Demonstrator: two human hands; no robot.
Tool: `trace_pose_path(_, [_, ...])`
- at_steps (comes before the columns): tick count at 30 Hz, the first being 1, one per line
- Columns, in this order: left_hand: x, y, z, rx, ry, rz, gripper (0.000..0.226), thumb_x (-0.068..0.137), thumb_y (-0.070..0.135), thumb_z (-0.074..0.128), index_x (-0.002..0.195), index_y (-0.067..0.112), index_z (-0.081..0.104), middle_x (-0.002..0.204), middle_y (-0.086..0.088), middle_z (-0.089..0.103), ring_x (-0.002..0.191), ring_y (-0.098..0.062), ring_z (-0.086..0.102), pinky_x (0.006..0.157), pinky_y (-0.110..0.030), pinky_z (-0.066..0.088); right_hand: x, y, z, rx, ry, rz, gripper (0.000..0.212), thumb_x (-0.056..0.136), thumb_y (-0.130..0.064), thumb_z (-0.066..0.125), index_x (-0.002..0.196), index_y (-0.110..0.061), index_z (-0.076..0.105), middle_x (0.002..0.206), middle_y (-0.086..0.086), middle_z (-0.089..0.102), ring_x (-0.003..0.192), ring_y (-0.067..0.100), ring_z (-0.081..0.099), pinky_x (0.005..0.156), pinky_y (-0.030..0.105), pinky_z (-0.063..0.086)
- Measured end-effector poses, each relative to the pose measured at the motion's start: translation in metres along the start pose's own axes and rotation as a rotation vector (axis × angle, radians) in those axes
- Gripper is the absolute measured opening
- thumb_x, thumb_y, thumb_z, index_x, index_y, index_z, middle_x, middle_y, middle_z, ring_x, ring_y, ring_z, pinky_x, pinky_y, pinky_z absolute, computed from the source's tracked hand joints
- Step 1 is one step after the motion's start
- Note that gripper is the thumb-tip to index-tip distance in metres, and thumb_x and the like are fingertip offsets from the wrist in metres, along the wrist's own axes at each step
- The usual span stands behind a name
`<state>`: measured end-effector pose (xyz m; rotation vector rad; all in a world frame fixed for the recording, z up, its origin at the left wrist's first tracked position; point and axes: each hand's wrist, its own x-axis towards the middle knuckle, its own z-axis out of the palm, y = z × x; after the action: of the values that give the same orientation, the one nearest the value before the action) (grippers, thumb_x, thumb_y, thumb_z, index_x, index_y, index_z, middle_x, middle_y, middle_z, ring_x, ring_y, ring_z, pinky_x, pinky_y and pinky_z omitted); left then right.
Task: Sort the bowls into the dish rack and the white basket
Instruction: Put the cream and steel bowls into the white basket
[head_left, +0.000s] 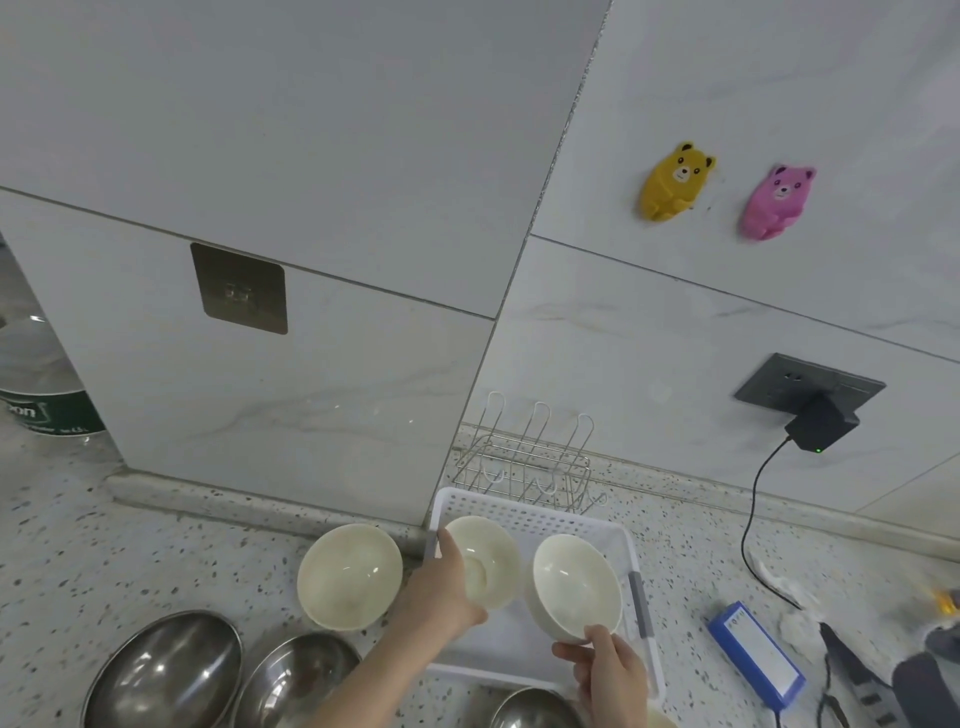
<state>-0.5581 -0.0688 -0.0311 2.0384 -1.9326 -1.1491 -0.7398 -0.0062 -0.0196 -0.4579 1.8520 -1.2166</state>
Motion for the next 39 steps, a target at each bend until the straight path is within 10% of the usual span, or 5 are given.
trace_pose_path(17, [0.001,-0.002,0.003,-0.133,0.104,0.066,0.090,0.088,0.033,0.066,0.154,0.017,0.006,0.126,-0.004,0.062,0.086,-0.016,0.071,0.068,-0.030,0.058,-0.008,-0.014,0.006,-0.091,-0.114,-0.113,0.019,0.094,-0.006,0.047,0.089,-0.001,0.064,0.062,0.021,0.069,0.032,0.008,0.028,0.033,0.019,0.023])
trace_pose_path(23, [-0.013,-0.021,-0.012,-0.424,0.218,0.117,0.021,0.096,0.027,0.047,0.114,0.021,0.056,0.070,0.007,0.063,0.057,-0.001,0.068,0.062,-0.027,0.052,-0.008,-0.024,0.026,-0.179,-0.257,-0.144,0.023,0.096,-0.007,0.044,0.089,0.000,0.064,0.056,0.012,0.065,0.036,0.009,0.031,0.036,0.019,0.026])
trace_pose_path(31, [-0.024,-0.032,-0.009,-0.561,0.274,0.054,0.036,0.103,0.046,0.025,0.099,0.035,0.059,0.060,0.002,0.069,0.053,0.004,0.060,0.064,-0.027,0.047,-0.001,-0.028,0.051,-0.393,-0.347,-0.148,0.024,0.095,-0.013,0.043,0.092,-0.003,0.065,0.062,0.008,0.069,0.047,0.014,0.036,0.042,0.022,0.031])
trace_pose_path(39, [-0.021,-0.024,0.000,-0.352,0.314,-0.009,0.056,0.097,0.065,0.020,0.147,0.043,0.034,0.113,0.004,0.071,0.104,-0.021,0.066,0.081,-0.033,0.046,0.004,-0.025,0.058,-0.459,-0.351,-0.097,0.024,0.094,-0.011,0.042,0.092,0.000,0.063,0.061,0.008,0.069,0.050,0.015,0.035,0.042,0.022,0.030])
